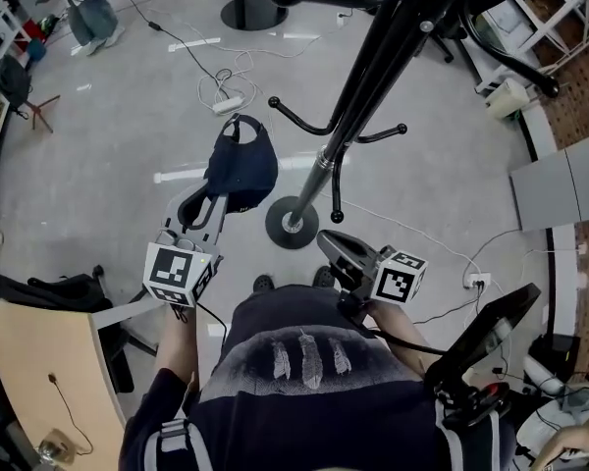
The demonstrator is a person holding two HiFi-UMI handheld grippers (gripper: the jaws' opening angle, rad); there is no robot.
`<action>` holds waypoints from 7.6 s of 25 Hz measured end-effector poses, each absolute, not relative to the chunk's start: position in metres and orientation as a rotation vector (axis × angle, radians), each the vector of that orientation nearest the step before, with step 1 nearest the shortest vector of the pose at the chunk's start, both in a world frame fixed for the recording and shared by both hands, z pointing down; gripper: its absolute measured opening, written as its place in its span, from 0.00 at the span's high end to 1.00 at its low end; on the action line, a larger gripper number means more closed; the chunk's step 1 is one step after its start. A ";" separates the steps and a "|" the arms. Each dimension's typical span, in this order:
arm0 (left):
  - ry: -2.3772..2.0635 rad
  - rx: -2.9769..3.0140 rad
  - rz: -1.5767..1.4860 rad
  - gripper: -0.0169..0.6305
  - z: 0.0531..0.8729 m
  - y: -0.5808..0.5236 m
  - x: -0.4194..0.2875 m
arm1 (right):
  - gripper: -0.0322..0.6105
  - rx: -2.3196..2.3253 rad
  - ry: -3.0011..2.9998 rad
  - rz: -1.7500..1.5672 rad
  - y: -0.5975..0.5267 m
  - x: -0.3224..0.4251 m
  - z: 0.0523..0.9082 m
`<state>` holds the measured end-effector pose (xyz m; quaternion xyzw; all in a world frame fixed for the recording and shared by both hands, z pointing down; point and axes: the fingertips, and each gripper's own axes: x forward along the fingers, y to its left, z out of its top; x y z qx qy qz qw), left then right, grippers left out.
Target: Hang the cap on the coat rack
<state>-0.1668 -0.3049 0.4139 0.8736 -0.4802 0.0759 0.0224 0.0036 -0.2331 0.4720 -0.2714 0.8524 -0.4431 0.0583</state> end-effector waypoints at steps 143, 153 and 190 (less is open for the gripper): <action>-1.181 2.806 0.632 0.87 0.470 -0.401 -0.109 | 0.94 -0.868 2.536 -1.282 -0.224 0.022 0.464; -1.055 2.932 0.619 0.87 0.465 -0.397 -0.095 | 0.94 -0.905 2.517 -1.291 -0.222 0.020 0.467; -0.984 2.657 0.464 0.64 0.521 -0.398 -0.098 | 0.94 -0.974 2.487 -1.344 -0.203 -0.014 0.483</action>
